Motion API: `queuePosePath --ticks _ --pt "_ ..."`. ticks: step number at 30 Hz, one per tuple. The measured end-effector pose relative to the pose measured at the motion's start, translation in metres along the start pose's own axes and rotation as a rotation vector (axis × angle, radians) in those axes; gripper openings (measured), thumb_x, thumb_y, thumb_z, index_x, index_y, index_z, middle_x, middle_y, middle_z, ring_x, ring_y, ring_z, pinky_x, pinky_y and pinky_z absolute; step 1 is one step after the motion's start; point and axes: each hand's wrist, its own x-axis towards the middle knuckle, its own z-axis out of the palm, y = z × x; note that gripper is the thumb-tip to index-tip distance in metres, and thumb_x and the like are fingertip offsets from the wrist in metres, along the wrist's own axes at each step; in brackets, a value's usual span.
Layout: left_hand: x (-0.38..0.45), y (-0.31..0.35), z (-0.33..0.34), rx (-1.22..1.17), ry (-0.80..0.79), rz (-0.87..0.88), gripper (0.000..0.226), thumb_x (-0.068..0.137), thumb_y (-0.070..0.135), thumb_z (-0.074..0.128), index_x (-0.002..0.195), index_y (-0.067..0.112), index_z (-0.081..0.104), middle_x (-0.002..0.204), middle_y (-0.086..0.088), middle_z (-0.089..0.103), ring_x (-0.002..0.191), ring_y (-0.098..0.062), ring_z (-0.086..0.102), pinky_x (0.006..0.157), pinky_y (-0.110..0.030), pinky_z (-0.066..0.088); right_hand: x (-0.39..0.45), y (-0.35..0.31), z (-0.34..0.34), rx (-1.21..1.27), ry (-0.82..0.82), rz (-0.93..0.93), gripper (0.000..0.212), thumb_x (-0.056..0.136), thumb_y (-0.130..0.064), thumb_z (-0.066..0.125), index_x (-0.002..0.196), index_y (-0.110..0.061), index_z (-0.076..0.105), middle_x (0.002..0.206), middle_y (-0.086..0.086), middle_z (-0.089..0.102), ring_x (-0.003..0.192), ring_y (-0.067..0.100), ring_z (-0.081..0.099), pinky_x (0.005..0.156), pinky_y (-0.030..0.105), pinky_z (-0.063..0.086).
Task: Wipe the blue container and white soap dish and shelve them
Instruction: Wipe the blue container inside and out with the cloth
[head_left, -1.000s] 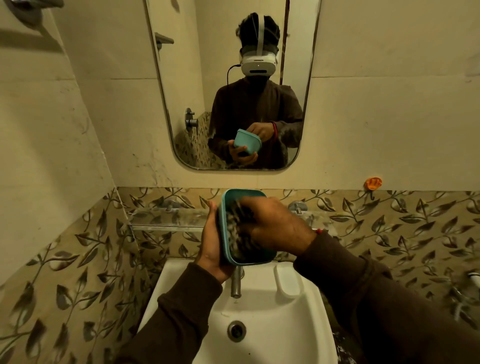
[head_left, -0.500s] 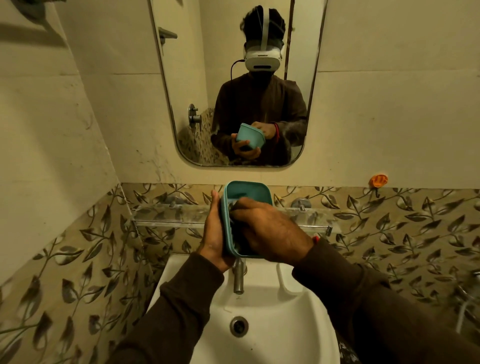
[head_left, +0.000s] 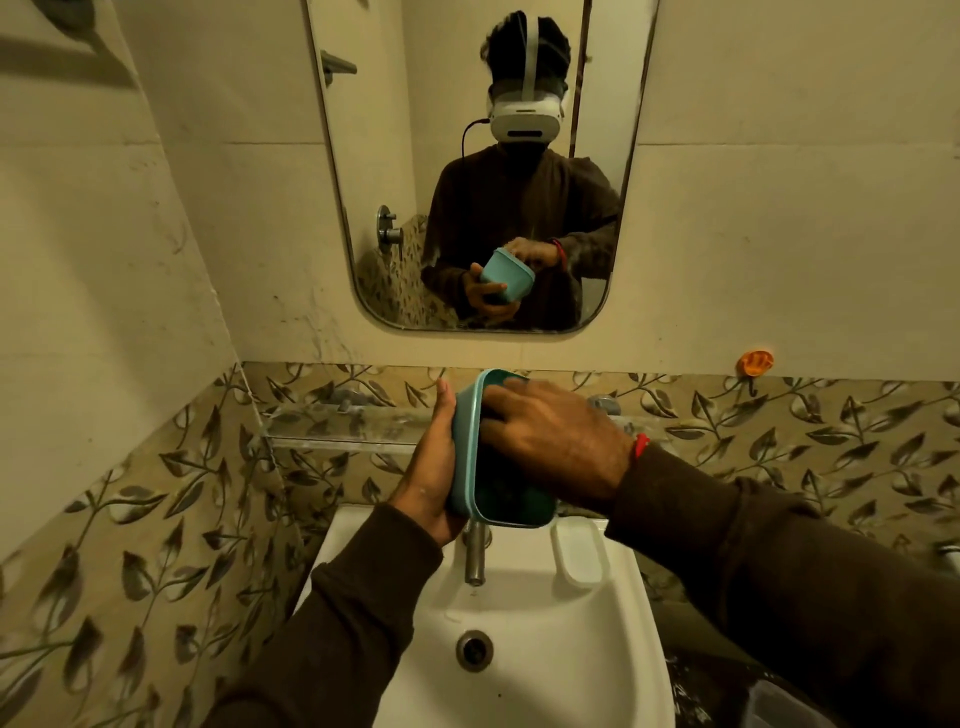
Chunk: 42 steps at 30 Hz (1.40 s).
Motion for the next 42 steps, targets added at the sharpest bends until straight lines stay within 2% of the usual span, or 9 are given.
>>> queuePosePath --ticks 5,11,15,22,26,29,35,38,42 --pt "0.004 0.004 0.007 0.058 0.054 0.022 0.069 0.085 0.082 0.040 0.119 0.031 0.073 0.117 -0.015 0.076 0.107 -0.032 0.073 0.089 -0.053 0.059 -0.001 0.004 0.011 -0.088 0.131 0.204 0.055 0.064 -0.027 0.084 0.110 -0.003 0.065 0.102 0.018 0.067 0.091 0.034 0.062 0.077 0.042 0.051" --pt "0.003 0.014 0.007 0.126 0.105 0.082 0.083 0.081 0.084 0.040 0.128 0.021 0.068 0.118 -0.019 0.075 0.107 -0.036 0.073 0.095 -0.059 0.056 -0.008 0.002 0.025 0.018 0.120 0.171 0.065 0.065 -0.030 0.084 0.120 -0.004 0.058 0.109 0.015 0.070 0.102 0.034 0.064 0.090 0.046 0.047" --pt "0.008 0.028 0.013 0.170 0.125 0.144 0.094 0.074 0.083 0.047 0.130 0.010 0.065 0.122 -0.022 0.072 0.111 -0.038 0.070 0.100 -0.057 0.054 -0.007 -0.013 0.028 0.098 0.104 0.108 0.047 0.073 -0.018 0.076 0.114 -0.002 0.059 0.101 0.018 0.069 0.093 0.036 0.064 0.085 0.046 0.050" --pt "0.009 0.018 0.006 0.069 0.057 0.122 0.093 0.075 0.084 0.051 0.131 0.011 0.065 0.127 -0.024 0.069 0.117 -0.040 0.067 0.102 -0.058 0.051 -0.001 -0.013 0.014 1.128 -0.044 0.415 0.045 0.084 0.004 0.057 0.126 -0.012 0.055 0.122 0.007 0.065 0.109 0.021 0.062 0.091 0.041 0.055" --pt "0.007 0.017 0.002 -0.022 -0.022 0.111 0.087 0.084 0.079 0.048 0.130 0.007 0.066 0.128 -0.026 0.068 0.118 -0.040 0.067 0.087 -0.048 0.059 -0.003 -0.013 0.008 1.421 -0.085 0.520 0.037 0.093 0.001 0.051 0.127 -0.010 0.055 0.124 0.011 0.063 0.114 0.023 0.061 0.097 0.046 0.051" --pt "0.006 0.014 0.000 -0.089 -0.074 0.090 0.081 0.090 0.076 0.041 0.122 0.008 0.072 0.126 -0.025 0.070 0.115 -0.038 0.069 0.082 -0.044 0.061 -0.009 -0.004 0.001 1.655 -0.135 0.547 0.029 0.095 0.003 0.047 0.122 -0.004 0.055 0.119 0.017 0.065 0.105 0.025 0.065 0.085 0.038 0.058" --pt "0.013 0.013 0.002 -0.130 -0.033 0.070 0.079 0.086 0.083 0.031 0.112 0.026 0.079 0.122 -0.016 0.074 0.108 -0.036 0.072 0.080 -0.053 0.061 0.000 -0.001 -0.001 2.149 0.292 0.874 0.028 0.095 0.002 0.043 0.115 -0.004 0.062 0.111 0.019 0.069 0.099 0.028 0.068 0.083 0.039 0.058" --pt "0.015 0.002 0.010 -0.085 0.017 0.088 0.078 0.084 0.085 0.034 0.121 0.029 0.074 0.123 -0.015 0.074 0.111 -0.034 0.071 0.083 -0.051 0.059 0.008 -0.006 0.000 2.263 0.362 0.966 0.027 0.096 -0.014 0.051 0.115 -0.001 0.064 0.110 0.020 0.071 0.098 0.027 0.070 0.081 0.037 0.058" --pt "0.012 0.000 0.012 -0.179 0.012 0.072 0.078 0.084 0.082 0.043 0.128 0.023 0.069 0.126 -0.019 0.071 0.115 -0.039 0.069 0.088 -0.055 0.056 0.006 -0.010 0.004 2.121 0.344 0.764 0.026 0.096 -0.016 0.053 0.120 -0.013 0.063 0.114 0.009 0.071 0.098 0.019 0.070 0.079 0.030 0.059"
